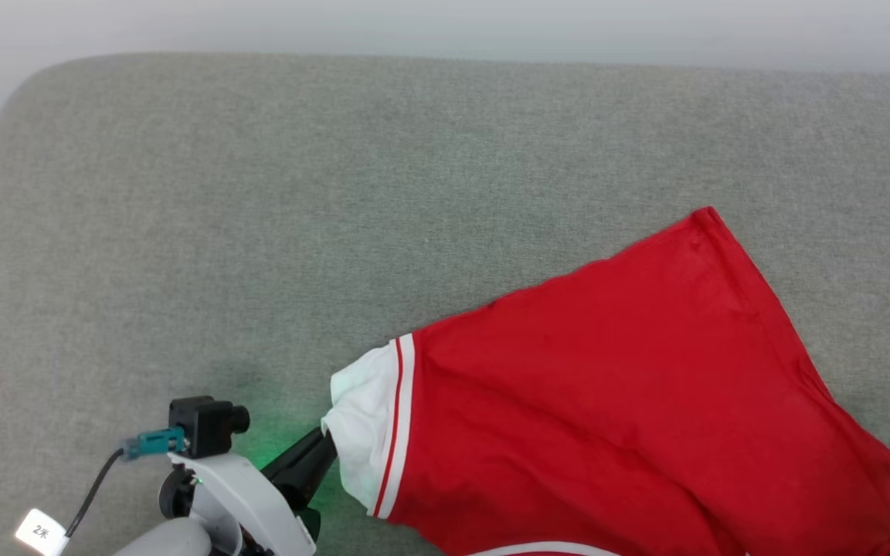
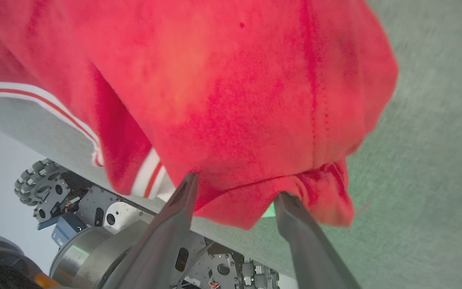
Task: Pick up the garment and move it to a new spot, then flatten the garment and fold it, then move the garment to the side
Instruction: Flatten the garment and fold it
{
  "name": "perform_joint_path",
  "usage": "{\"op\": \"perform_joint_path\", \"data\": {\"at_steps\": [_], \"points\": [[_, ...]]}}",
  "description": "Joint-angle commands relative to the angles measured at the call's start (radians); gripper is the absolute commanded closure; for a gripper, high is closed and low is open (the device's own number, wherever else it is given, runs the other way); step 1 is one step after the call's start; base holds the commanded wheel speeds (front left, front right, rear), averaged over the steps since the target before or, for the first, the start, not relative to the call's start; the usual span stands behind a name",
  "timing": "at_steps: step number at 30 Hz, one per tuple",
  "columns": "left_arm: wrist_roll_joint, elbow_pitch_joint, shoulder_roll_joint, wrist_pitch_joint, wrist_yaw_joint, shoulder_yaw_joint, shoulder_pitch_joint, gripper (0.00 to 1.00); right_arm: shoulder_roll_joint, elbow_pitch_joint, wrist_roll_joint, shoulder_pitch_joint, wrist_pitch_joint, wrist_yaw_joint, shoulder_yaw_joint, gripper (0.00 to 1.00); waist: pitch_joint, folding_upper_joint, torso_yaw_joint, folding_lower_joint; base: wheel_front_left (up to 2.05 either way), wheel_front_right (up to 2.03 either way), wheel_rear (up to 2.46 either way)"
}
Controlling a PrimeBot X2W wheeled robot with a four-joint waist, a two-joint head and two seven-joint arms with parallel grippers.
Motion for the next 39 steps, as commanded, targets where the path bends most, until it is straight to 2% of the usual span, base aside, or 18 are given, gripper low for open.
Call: {"op": "perform_joint_path", "data": {"at_steps": [1, 7, 11, 16, 20, 24, 29, 36, 37, 38, 39], "points": [[0.010, 0.002, -0.007, 0.001, 0.001, 0.004, 0.006, 1.00, -0.010, -0.038, 0.020, 0.019, 0.010, -0.002, -0.038, 0.00, -0.003, 0.0000, 0.007, 0.0000, 0.00, 0.00, 0.00], [0.019, 0.005, -0.032, 0.001, 0.000, 0.022, 0.026, 1.00, -0.049, -0.189, 0.081, 0.006, 0.069, -0.002, -0.217, 0.00, -0.009, 0.0000, 0.021, 0.0000, 0.00, 0.00, 0.00], [0.026, 0.010, -0.049, 0.001, -0.001, 0.023, 0.024, 1.00, -0.090, -0.199, 0.079, -0.136, 0.054, -0.002, -0.225, 0.00, -0.005, 0.0000, 0.033, 0.0000, 0.00, 0.00, 0.00], [0.038, 0.016, -0.075, 0.008, -0.003, 0.012, -0.014, 1.00, -0.121, -0.069, 0.001, -0.413, -0.054, -0.002, -0.057, 0.00, 0.017, 0.0000, 0.066, 0.0000, 0.00, 0.00, 0.00], [0.040, 0.022, -0.092, 0.010, -0.004, 0.004, -0.042, 1.00, -0.122, 0.111, -0.051, -0.617, -0.121, -0.002, 0.115, 0.00, 0.044, 0.0000, 0.095, 0.0000, 0.00, 0.00, 0.00], [0.036, 0.020, -0.109, 0.008, -0.004, -0.007, -0.059, 1.00, -0.108, 0.319, -0.067, -0.780, -0.161, -0.002, 0.237, 0.00, 0.069, 0.0000, 0.119, 0.0000, 0.00, 0.00, 0.00], [0.031, 0.018, -0.125, 0.005, -0.004, -0.022, -0.078, 1.00, -0.144, 0.504, -0.069, -0.902, -0.186, -0.002, 0.416, 0.00, 0.096, 0.0000, 0.143, 0.0000, 0.00, 0.00, 0.00], [0.023, 0.029, -0.137, 0.002, -0.004, -0.037, -0.092, 1.00, -0.194, 0.641, -0.023, -0.969, -0.212, -0.002, 0.620, 0.00, 0.112, 0.0000, 0.148, 0.0000, 0.00, 0.00, 0.00], [0.022, 0.031, -0.138, 0.002, -0.004, -0.038, -0.094, 1.00, -0.195, 0.652, -0.005, -0.972, -0.213, -0.002, 0.643, 0.07, 0.112, 0.0000, 0.145, 0.0000, 0.00, 0.00, 0.00], [0.020, 0.032, -0.138, 0.003, -0.004, -0.038, -0.096, 1.00, -0.196, 0.658, 0.012, -0.977, -0.210, -0.002, 0.663, 0.55, 0.112, 0.0000, 0.142, 0.0000, 0.00, 0.00, 0.00], [0.017, 0.033, -0.138, 0.002, -0.004, -0.038, -0.100, 1.00, -0.197, 0.661, 0.031, -0.983, -0.210, -0.001, 0.682, 0.86, 0.112, 0.0000, 0.139, 0.0000, 0.00, 0.00, 0.00]]}}
